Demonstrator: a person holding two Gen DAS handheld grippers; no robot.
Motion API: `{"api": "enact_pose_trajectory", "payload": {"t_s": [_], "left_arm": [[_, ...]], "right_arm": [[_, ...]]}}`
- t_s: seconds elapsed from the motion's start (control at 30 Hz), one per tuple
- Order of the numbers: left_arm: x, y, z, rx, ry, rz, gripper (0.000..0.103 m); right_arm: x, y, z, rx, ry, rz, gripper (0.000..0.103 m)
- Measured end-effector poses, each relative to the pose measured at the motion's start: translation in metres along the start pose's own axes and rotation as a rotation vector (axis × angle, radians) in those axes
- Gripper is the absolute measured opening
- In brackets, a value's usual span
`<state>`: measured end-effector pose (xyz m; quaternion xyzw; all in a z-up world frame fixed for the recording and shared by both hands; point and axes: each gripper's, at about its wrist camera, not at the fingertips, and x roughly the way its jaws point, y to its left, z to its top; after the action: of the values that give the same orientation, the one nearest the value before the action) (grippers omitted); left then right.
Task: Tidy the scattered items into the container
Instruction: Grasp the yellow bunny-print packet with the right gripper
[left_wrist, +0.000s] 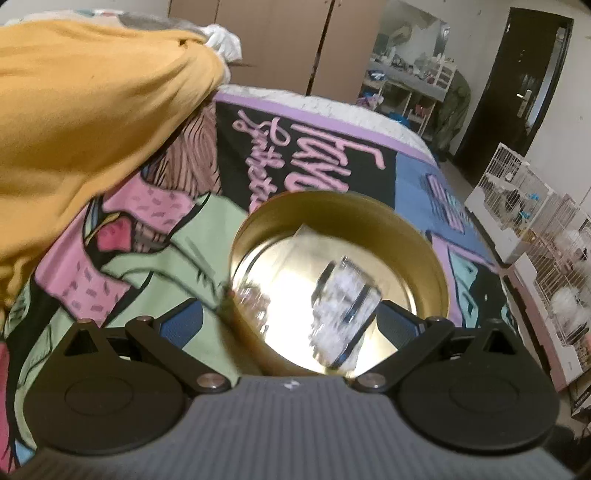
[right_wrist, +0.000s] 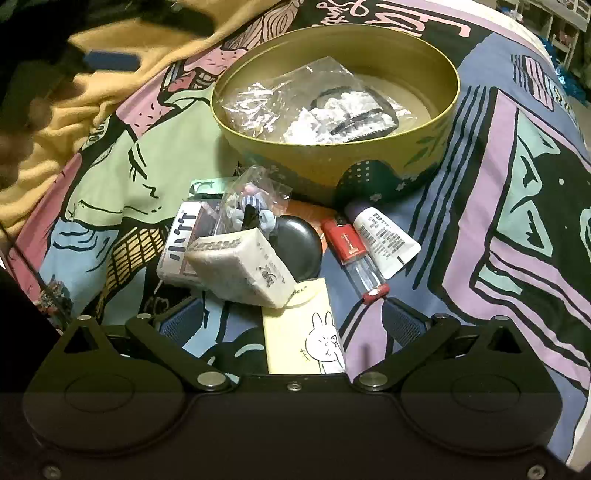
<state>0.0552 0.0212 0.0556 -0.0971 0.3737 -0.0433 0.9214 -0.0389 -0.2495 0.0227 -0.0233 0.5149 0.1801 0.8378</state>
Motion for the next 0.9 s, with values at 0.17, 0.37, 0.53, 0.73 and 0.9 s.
{"api": "enact_pose_trajectory", "payload": {"t_s": [0.17, 0.37, 0.53, 0.73, 0.9], "left_arm": [[-0.005, 0.011, -0.021, -0.007, 0.05, 0.008, 0.103], [-0.005, 0.011, -0.04, 0.035, 0.091, 0.009, 0.103], [-0.003, 0.018, -0.048, 0.017, 0.112, -0.006, 0.103], [0.007, 0.029, -0.052, -0.034, 0.149, -0.002, 0.103], [0.011, 0.027, -0.055, -0.023, 0.16, 0.002, 0.103]], "right_arm": [[0.004, 0.001, -0.001, -0.004, 0.018, -0.007, 0.103], [0.013, 0.004, -0.004, -0.021, 0.042, -0.024, 0.103], [0.027, 0.004, -0.006, -0.021, 0.082, -0.047, 0.099], [0.038, -0.003, -0.005, -0.004, 0.115, -0.063, 0.089], [0.043, -0.008, -0.007, 0.008, 0.141, -0.068, 0.074]]}}
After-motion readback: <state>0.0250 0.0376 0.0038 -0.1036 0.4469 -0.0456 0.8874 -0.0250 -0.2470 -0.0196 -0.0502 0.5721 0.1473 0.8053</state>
